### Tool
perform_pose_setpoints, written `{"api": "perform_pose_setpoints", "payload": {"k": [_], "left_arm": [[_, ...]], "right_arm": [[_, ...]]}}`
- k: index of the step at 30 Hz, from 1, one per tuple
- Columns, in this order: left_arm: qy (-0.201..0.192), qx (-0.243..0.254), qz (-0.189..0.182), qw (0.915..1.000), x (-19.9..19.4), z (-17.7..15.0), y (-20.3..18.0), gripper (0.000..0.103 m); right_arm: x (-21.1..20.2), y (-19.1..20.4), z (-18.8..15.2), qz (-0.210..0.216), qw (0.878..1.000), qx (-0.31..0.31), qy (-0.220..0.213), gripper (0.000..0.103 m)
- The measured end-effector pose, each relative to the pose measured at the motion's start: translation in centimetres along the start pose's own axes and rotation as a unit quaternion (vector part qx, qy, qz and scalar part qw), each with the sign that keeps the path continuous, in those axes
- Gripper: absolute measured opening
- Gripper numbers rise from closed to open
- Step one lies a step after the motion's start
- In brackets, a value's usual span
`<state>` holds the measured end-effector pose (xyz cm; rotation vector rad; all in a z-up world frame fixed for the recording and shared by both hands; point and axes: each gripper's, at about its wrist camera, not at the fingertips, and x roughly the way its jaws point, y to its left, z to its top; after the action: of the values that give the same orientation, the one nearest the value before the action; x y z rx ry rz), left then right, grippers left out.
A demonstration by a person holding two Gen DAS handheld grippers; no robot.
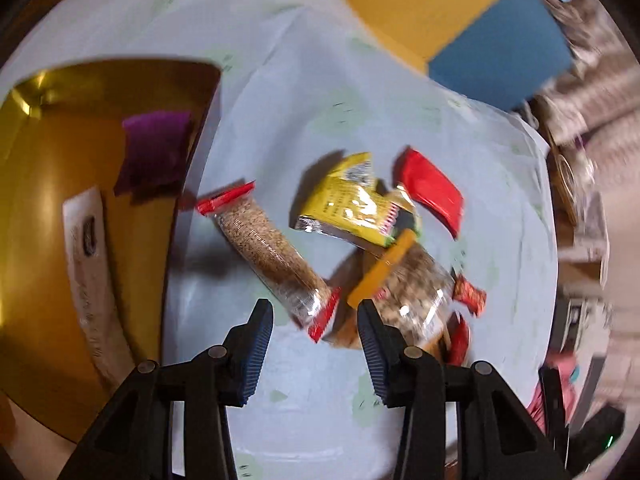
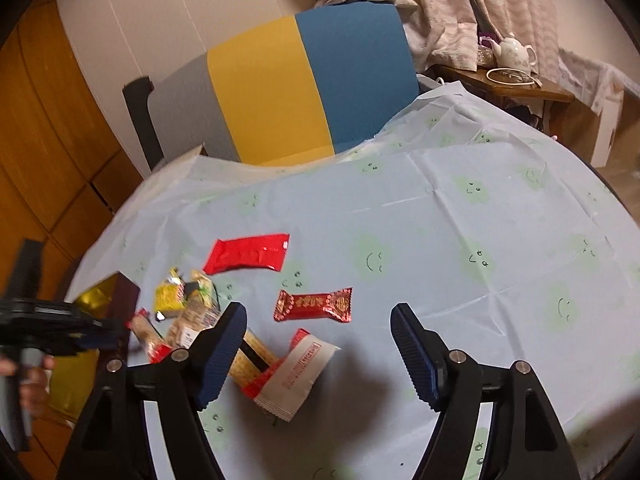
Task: Organize snacks
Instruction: 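Grasp the clear grain bar with red ends using the left tool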
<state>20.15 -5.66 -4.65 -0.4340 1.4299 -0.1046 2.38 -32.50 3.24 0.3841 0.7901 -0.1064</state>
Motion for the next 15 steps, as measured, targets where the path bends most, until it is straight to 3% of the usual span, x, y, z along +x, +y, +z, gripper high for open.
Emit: {"api": "perform_pose_setpoints", "payload": {"k": [7,10,13,15], "left_arm": [[-0.017,-0.026,0.048,0.9983,1.9,0.6,-1.4,0.045],[-0.013,-0.027,0.088,0.9957,3.6,1.0,-1.7,0.047],[-0.013,-0.03,0.078,0.9964,4.5,0.9,-1.5,0.046],[-0.029,0.0,0.085,0.996,4.4,0.3,-2.1,0.043]], "right_arm": [[-1.2,-0.7,0.3,0.03,0.999,0.028,-0.02,0.079],[-1.5,-0.8,0.3,0.038,0.998,0.034,-0.024,0.08],[-1.7,-0.9,0.3,0.043,0.998,0.036,-0.027,0.08],[-1.7,-0.9,0.3,0.045,0.998,0.036,-0.028,0.08]]}}
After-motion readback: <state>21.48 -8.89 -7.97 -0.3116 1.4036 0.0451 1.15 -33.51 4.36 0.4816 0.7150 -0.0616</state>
